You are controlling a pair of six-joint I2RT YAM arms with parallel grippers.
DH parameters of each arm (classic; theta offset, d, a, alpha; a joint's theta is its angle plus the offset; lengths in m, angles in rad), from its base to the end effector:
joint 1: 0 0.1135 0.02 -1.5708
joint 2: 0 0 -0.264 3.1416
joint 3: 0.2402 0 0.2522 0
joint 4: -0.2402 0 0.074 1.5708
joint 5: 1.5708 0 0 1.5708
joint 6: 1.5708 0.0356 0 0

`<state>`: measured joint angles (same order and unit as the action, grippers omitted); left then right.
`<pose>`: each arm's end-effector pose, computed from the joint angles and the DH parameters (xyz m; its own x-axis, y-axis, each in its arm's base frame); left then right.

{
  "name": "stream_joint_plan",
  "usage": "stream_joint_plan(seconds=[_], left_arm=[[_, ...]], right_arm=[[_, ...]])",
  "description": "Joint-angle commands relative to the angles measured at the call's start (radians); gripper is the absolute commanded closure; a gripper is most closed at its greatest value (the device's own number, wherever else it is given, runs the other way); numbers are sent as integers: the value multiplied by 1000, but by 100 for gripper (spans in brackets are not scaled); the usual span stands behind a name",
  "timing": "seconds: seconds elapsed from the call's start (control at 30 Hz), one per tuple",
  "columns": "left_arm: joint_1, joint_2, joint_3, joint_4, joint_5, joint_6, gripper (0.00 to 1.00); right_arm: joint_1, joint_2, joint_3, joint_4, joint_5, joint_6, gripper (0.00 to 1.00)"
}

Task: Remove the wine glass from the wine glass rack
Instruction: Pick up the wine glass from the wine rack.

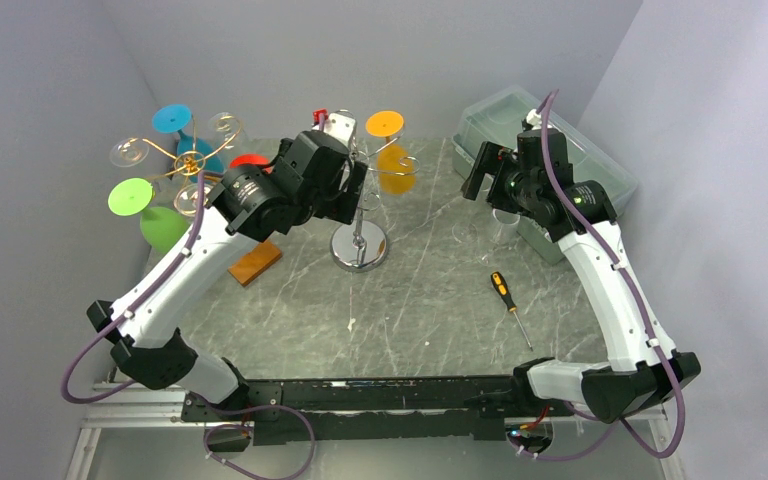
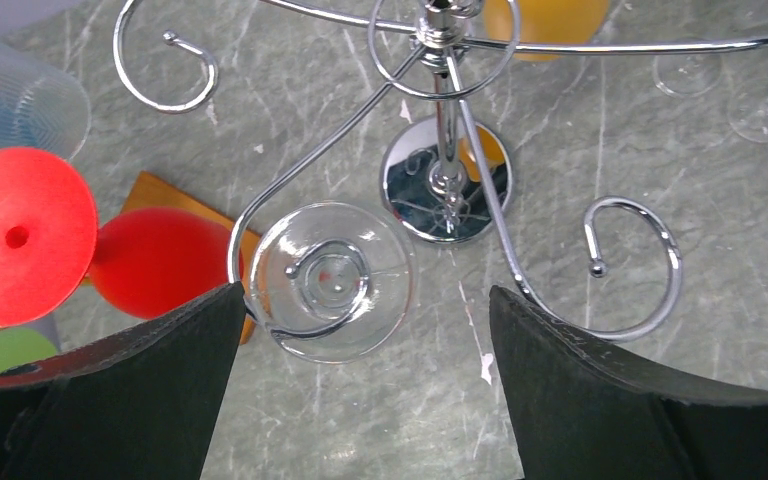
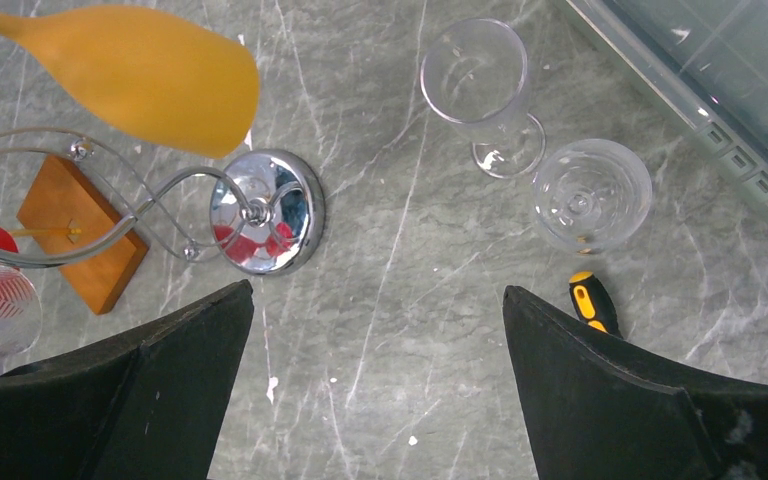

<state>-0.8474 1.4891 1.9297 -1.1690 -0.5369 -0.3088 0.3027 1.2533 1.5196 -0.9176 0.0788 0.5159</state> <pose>0.1940 -0.1922 0.4657 -0.5388 0.2156 -0.8144 0.2390 0.9661 0.0976 0.2349 0.0704 0.4203 -0.6205 0.3215 -0.7153 0.0790 0.9331 0.3508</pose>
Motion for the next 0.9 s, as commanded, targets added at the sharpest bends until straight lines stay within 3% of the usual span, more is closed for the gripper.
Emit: stream_joint_plan(seconds=[0.0,0.4,0.87], left_arm=[[-12,-2,37,-18,-88,-4,5],[-20,16,37,-10,-94,4,16],[-25,28,76,-22,-99,7,39]], right_arm=[[4,-30,6,45,17,-1,2],[3,-43,-22,61,10,2,2],[3,-45,-30,65,12,1,2]])
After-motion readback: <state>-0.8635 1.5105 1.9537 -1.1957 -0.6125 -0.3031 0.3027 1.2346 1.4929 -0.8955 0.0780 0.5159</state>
